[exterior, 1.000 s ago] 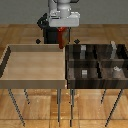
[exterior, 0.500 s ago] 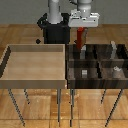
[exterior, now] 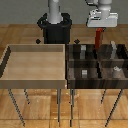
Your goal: Place the box of cereal into the appropriate compartment.
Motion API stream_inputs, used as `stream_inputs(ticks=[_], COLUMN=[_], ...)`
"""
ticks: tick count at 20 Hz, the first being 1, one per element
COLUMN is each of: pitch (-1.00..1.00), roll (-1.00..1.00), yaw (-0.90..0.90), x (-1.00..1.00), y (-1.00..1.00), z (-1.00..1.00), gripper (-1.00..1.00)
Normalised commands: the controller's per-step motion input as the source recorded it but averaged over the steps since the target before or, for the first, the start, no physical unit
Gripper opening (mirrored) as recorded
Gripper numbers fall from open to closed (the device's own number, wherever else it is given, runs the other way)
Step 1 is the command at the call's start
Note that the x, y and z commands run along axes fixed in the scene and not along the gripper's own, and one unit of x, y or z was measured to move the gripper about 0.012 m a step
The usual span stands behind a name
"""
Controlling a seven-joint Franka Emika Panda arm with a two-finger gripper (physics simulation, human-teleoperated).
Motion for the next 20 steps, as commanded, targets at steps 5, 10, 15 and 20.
stream_inputs(ticks=[5, 10, 15, 20], pitch=[0.0, 0.0, 0.0, 0.0], roll=[0.0, 0.0, 0.0, 0.0], yaw=[0.0, 0.0, 0.0, 0.0], x=[0.0, -0.07, -0.8, -1.0], y=[1.0, 1.0, 0.0, 0.0], z=[0.0, 0.0, 0.0, 0.0], gripper=[-1.0, -1.0, -1.0, -1.0])
